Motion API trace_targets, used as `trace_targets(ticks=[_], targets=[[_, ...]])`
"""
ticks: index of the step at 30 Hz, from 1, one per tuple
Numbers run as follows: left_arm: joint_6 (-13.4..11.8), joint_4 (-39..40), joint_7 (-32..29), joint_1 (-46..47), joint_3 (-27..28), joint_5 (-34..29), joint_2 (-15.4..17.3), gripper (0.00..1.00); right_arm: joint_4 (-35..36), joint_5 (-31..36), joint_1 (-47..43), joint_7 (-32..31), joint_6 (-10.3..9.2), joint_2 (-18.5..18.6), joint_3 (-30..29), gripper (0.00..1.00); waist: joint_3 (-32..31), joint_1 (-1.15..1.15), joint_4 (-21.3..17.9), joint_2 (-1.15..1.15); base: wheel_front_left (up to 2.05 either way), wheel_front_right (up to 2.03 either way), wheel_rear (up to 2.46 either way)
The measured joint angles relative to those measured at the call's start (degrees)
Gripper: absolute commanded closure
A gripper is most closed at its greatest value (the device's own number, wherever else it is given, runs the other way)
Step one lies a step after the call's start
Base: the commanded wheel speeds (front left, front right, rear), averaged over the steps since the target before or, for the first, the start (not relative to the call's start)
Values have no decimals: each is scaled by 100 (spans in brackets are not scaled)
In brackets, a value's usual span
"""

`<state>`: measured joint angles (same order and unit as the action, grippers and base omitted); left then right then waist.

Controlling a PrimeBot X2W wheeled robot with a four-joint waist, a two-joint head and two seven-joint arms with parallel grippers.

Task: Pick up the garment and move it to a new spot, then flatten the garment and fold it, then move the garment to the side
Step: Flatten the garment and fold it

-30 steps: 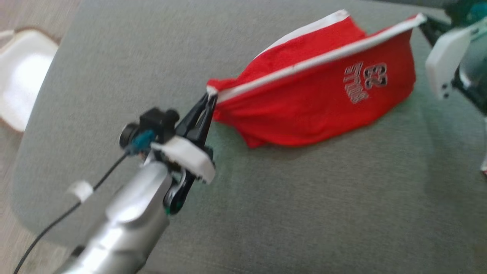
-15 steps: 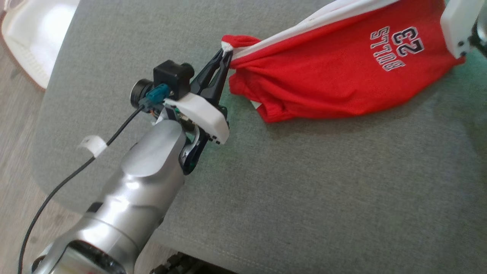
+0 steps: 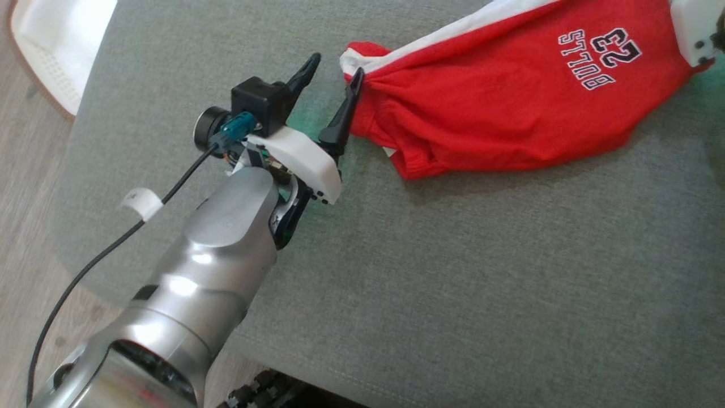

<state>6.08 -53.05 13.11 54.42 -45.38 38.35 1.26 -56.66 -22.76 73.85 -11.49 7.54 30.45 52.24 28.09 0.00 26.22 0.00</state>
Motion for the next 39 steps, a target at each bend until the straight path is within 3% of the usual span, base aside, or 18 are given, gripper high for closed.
trace_targets(ticks=[9, 14, 22, 29, 34, 36, 39], targets=[[-171, -67, 116, 31, 297, 49, 41, 0, -444, -189, 70, 818, 0, -352, -185, 0, -299, 0, -283, 0, 0, 0, 0], [-410, 670, 144, -170, 980, -87, 357, 0, -552, -375, -59, 1603, 0, -578, -549, 0, -655, 0, -504, 0, 0, 0, 0], [-768, 1971, 152, -1684, 1747, -748, 691, 0, -623, -779, -1126, 2495, 0, -1192, -1267, 0, -1431, -2, -928, 0, 0, 0, 0], [-802, 2851, 152, -2972, 2298, -1123, 727, 0, 7, -761, -2288, 2571, 0, -1519, -2247, 0, -2097, -2, -1330, 0, 0, 0, 0], [-750, 3067, 152, -3767, 2504, -1325, 710, 0, 704, -334, -3589, 2580, 0, -1666, -3208, 0, -2449, -1, -1581, 0, 0, 0, 0], [-743, 3177, 152, -4121, 2582, -1521, 693, 0, 1105, -75, -4474, 2580, 0, -1871, -3740, 0, -2575, -2, -1696, 1, 0, 0, 0], [-708, 3345, 152, -4392, 2771, -1605, 631, 0, 1441, 204, -5101, 2579, 0, -2067, -4135, 0, -2621, -1, -1775, 1, 0, 0, 0]])
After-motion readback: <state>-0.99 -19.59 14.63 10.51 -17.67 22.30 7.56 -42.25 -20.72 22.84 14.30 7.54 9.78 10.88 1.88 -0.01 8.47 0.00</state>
